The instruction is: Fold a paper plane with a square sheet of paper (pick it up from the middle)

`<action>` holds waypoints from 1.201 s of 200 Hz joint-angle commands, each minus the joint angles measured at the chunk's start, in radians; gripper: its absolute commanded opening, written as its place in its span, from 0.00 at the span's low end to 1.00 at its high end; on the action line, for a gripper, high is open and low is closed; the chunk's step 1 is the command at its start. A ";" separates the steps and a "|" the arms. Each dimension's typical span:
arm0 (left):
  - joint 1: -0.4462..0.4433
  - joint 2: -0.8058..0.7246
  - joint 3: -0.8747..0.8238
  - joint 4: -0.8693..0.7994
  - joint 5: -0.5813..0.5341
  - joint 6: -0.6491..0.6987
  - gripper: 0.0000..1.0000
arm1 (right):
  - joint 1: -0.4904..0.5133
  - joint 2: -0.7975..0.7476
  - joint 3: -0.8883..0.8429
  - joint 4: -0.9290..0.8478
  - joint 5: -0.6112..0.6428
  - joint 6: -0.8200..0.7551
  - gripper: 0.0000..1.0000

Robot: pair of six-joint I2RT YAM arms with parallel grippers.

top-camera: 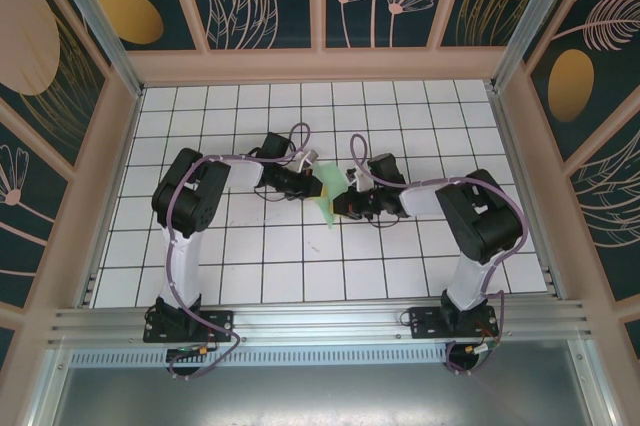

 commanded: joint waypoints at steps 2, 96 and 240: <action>0.009 0.010 0.015 -0.014 0.057 0.044 0.00 | -0.006 0.015 -0.010 0.031 -0.035 0.006 0.10; 0.025 0.015 0.005 0.003 0.071 0.033 0.00 | 0.019 0.074 0.028 0.062 -0.059 0.023 0.10; -0.019 -0.273 -0.437 0.576 -0.230 -0.714 0.00 | 0.019 0.040 0.225 -0.232 0.177 -0.124 0.11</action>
